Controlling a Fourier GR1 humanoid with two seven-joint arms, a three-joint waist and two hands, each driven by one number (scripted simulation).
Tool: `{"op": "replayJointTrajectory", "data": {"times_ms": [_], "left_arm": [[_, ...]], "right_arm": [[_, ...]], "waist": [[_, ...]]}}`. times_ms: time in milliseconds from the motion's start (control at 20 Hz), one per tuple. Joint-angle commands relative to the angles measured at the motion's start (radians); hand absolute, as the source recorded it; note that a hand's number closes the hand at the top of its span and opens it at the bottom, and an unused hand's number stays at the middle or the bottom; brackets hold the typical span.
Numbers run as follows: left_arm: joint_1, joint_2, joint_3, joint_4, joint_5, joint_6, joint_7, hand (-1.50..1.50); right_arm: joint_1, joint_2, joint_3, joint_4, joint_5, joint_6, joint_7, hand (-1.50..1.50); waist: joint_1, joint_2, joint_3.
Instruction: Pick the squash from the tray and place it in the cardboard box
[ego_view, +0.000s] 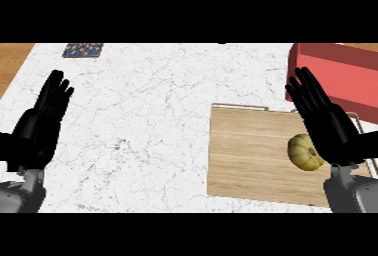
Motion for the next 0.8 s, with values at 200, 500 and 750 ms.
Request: {"op": "replayJointTrajectory", "data": {"times_ms": [200,500,750], "left_arm": [[-0.007,0.026,-0.125,0.037,-0.066,-0.139,-0.050,0.00],[0.022,-0.005,-0.191,0.011,-0.080,-0.137,-0.032,0.00],[-0.027,-0.024,-0.201,0.054,-0.082,-0.152,-0.013,0.00]], "right_arm": [[0.215,-0.005,-0.026,-0.037,0.242,-0.261,0.011,-1.50],[0.332,-0.238,-0.004,0.037,0.691,-0.384,-0.051,-1.50],[0.441,-0.309,0.077,-0.101,1.017,-0.496,0.034,-1.50]], "waist": [[-0.051,-0.010,-0.026],[-0.080,-0.007,-0.035],[-0.074,-0.016,-0.033]]}}
